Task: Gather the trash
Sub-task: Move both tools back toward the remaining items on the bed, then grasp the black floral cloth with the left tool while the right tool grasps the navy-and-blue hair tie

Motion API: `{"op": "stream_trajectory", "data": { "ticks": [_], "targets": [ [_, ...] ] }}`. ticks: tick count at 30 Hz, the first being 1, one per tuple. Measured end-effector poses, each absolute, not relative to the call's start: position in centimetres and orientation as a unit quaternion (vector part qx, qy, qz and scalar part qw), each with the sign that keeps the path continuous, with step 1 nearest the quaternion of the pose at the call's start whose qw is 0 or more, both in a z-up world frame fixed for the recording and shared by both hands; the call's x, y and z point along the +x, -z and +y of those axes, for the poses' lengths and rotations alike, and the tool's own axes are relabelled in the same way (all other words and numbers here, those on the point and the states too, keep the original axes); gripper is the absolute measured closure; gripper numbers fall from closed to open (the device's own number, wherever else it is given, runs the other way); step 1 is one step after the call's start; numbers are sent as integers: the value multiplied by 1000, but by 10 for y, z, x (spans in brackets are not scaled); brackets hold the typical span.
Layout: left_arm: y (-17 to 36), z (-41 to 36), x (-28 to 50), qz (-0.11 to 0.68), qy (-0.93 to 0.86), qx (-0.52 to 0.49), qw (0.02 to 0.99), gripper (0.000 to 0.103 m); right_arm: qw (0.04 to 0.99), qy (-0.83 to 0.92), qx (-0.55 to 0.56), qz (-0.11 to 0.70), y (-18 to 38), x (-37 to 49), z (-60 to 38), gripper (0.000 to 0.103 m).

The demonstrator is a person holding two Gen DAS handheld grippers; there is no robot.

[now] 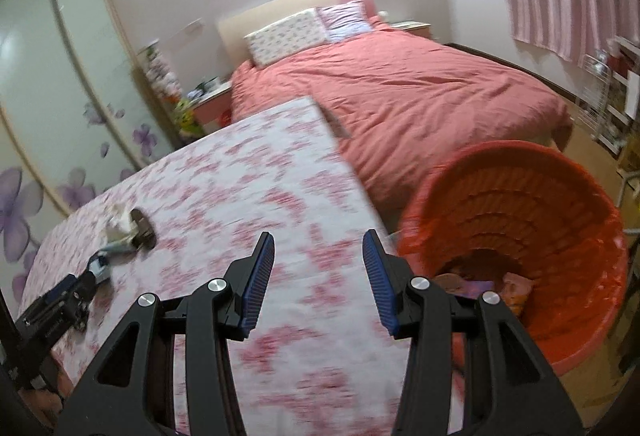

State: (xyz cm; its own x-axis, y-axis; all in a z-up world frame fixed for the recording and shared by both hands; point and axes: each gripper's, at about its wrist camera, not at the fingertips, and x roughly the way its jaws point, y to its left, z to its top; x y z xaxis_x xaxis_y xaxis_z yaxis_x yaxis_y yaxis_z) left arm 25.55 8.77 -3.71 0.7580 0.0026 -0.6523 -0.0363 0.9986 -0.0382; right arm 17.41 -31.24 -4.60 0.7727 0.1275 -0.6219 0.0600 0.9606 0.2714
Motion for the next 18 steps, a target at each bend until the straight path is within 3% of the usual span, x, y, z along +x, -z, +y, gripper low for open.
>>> {"op": "stream_trajectory", "data": {
  "ticks": [7,14,17,18],
  "targets": [
    [45,172,236,356,-87,-60,929,36,926,-70,101,357,48,183,-250,56],
    [70,193,245,388,-89,-76,914,34,919,-107,65,374,54,192,-191,56],
    [75,203,249,392,-87,-88,911,35,917,-119,48,377,55,194,-171,56],
    [77,205,251,392,-87,-92,911,41,917,-123,44,378,55,194,-166,56]
  ]
}}
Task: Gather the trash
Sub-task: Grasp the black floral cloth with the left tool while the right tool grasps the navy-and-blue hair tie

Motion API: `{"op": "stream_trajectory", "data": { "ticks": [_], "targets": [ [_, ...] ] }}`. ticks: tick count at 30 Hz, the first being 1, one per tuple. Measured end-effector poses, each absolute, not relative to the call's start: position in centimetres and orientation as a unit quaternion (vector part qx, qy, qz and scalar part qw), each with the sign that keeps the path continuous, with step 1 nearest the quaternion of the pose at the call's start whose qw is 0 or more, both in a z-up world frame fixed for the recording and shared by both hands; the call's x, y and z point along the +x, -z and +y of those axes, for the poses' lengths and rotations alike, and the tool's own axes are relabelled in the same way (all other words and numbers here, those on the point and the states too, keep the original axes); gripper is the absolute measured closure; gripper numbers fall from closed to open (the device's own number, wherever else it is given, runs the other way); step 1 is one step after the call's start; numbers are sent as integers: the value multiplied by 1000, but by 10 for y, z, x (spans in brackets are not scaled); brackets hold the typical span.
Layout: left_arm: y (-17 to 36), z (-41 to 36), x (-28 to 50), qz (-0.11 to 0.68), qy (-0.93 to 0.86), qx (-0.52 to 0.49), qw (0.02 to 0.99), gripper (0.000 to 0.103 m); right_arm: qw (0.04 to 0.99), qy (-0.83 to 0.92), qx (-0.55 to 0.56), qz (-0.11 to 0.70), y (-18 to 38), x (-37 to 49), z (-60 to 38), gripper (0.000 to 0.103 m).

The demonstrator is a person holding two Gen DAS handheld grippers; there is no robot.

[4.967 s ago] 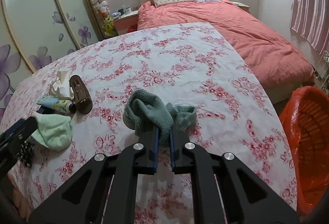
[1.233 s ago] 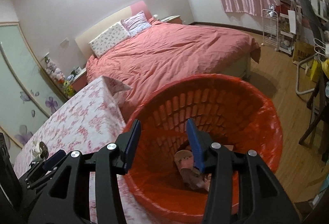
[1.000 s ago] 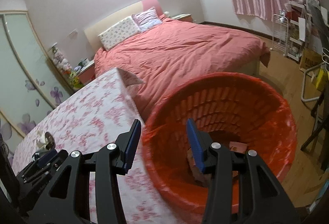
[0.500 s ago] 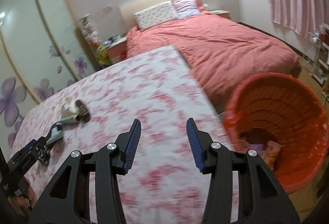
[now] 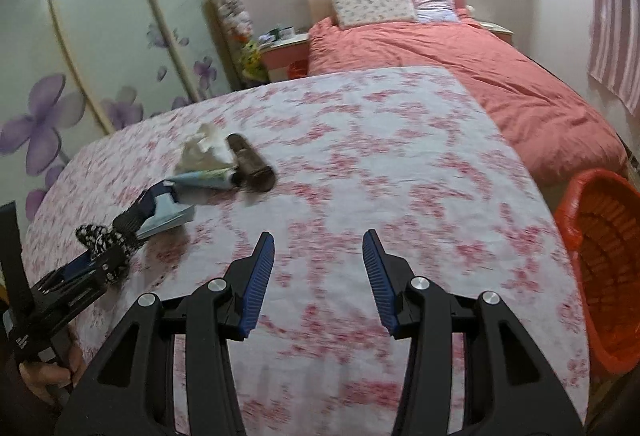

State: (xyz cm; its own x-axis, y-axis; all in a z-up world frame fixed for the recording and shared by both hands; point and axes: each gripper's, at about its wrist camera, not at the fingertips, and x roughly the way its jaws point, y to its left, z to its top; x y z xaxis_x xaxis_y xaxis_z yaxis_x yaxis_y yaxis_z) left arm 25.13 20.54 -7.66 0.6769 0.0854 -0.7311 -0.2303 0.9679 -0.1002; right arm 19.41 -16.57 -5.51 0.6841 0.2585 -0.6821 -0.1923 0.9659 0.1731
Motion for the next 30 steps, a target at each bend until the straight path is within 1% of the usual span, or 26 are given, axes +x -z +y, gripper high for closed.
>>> {"op": "stream_trajectory", "data": {
  "ticks": [1,2,3,4,7,10,16,20,25,27,29,30],
  "targets": [
    [78,209,253,393,-84,-99,910,49,915,-128,40,380,56,196,-159,56],
    [79,214,255,395,-81,-106,909,54,913,-134,38,382,57,198,-150,56],
    [79,217,256,395,-79,-111,909,65,912,-140,37,384,57,200,-145,56],
    [79,221,257,394,-77,-114,909,70,909,-149,33,388,59,203,-134,56],
    [76,232,255,386,-73,-116,912,77,905,-168,28,391,61,210,-113,56],
    [71,244,251,377,-76,-115,916,79,899,-193,30,392,59,220,-87,56],
    [64,271,248,366,-93,-123,918,79,889,-229,17,395,59,235,-45,56],
    [63,284,246,363,-101,-132,917,79,879,-228,-11,420,74,247,-19,56],
    [64,289,246,362,-98,-139,916,79,865,-221,-28,450,94,245,-15,56],
    [65,289,247,363,-96,-140,916,79,865,-224,-27,447,96,241,-18,56],
    [65,288,247,362,-94,-140,917,79,864,-230,-24,448,95,236,-22,62],
    [64,287,247,362,-93,-141,917,79,863,-234,-21,447,94,235,-24,67]
  ]
}}
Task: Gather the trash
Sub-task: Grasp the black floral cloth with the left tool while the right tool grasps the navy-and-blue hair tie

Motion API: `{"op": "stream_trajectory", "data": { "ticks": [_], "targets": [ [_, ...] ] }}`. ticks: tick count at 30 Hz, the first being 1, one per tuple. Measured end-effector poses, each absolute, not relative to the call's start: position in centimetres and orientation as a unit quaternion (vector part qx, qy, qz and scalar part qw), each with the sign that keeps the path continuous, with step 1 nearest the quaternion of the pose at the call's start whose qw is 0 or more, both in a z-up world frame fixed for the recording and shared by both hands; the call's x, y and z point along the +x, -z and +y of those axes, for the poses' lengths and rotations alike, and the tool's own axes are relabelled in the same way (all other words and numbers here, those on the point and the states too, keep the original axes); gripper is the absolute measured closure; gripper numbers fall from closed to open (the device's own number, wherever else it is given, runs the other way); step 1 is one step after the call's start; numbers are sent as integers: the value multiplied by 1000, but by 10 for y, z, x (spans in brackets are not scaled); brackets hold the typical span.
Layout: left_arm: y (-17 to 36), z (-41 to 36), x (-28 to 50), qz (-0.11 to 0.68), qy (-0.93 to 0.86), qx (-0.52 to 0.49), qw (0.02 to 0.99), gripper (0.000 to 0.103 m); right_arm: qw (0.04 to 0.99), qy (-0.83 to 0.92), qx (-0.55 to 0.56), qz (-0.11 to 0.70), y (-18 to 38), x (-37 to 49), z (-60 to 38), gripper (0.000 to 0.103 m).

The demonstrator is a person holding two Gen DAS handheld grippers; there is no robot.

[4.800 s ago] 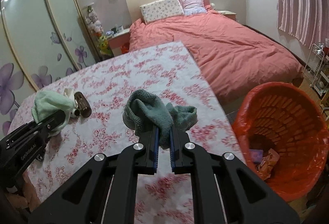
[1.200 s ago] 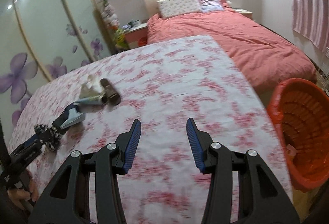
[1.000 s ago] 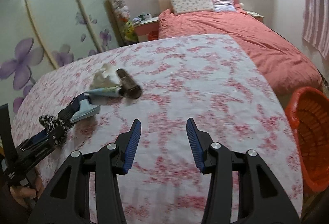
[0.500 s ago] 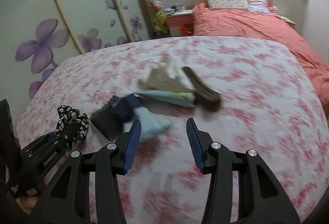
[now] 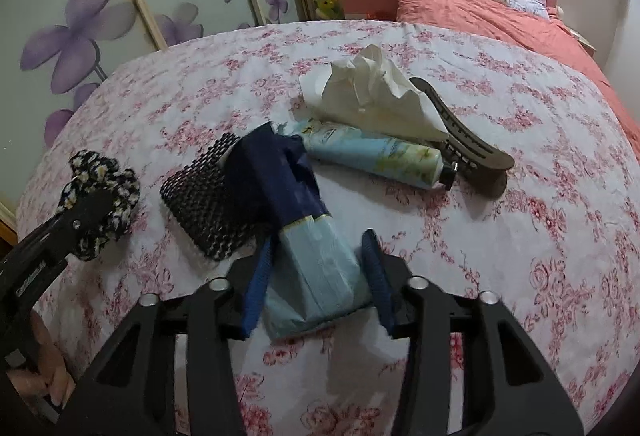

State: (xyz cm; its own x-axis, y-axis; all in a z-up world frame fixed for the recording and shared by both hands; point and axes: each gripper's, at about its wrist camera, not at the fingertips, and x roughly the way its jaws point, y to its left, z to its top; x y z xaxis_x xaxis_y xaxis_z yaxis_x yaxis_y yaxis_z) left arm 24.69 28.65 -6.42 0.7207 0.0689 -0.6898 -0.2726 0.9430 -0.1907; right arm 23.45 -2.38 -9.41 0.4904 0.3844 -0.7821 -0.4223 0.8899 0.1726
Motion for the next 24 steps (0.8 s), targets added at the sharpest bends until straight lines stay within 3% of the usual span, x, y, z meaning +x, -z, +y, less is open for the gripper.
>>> {"op": "stream_trajectory", "data": {
  "ticks": [7,24],
  "targets": [
    [55,268,246,354,-79,-133,922,79,868,-236,2,438,85,220,-45,81],
    [26,173,251,340,-7,-91,936,79,909,-174,58,374,50,199,-145,81]
  ]
}}
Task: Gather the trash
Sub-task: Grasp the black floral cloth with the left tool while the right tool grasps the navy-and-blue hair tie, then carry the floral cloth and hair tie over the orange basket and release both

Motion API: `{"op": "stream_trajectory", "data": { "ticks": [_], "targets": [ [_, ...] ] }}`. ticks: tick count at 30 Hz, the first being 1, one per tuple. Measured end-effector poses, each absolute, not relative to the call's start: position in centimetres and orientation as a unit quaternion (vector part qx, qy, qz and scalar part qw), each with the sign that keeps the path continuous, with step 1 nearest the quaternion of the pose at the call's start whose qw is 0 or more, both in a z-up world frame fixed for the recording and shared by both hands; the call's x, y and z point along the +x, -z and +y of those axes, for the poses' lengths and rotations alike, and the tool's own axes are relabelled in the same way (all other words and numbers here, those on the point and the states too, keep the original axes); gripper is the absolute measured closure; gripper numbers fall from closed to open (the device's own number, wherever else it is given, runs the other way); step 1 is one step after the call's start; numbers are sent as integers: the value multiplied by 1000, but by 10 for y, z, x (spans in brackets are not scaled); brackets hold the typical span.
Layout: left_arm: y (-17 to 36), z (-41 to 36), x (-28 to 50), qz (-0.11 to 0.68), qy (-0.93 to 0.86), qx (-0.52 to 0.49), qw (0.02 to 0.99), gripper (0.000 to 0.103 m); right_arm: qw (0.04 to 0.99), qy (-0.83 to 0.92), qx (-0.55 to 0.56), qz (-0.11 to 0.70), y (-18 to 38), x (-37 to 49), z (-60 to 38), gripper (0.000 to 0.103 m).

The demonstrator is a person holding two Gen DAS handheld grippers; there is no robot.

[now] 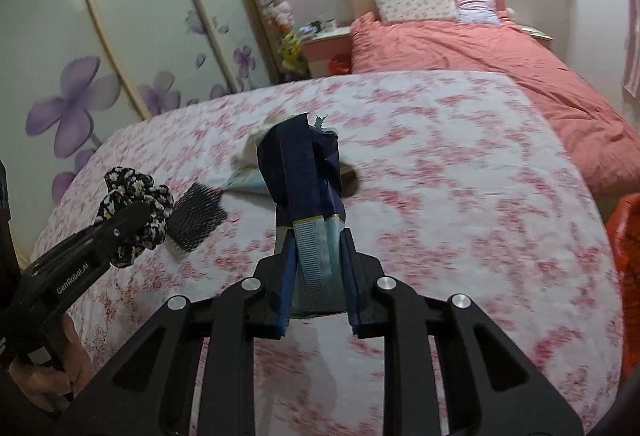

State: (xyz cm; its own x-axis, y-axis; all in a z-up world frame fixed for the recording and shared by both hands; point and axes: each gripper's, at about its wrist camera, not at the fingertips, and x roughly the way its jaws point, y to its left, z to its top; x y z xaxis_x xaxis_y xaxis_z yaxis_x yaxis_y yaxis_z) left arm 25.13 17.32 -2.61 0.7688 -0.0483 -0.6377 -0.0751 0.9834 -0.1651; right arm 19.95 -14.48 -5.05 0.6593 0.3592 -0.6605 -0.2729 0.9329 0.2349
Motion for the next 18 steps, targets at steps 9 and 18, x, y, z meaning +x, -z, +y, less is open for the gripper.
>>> {"op": "stream_trajectory", "data": {
  "ticks": [9,18],
  "targets": [
    [18,108,256,338,47,-67,938,79,926,-119,97,344,42,184,-207,81],
    [10,29,259,330,125,-53,934,79,939,-39,148,307,37,168,-285,81]
  ]
}}
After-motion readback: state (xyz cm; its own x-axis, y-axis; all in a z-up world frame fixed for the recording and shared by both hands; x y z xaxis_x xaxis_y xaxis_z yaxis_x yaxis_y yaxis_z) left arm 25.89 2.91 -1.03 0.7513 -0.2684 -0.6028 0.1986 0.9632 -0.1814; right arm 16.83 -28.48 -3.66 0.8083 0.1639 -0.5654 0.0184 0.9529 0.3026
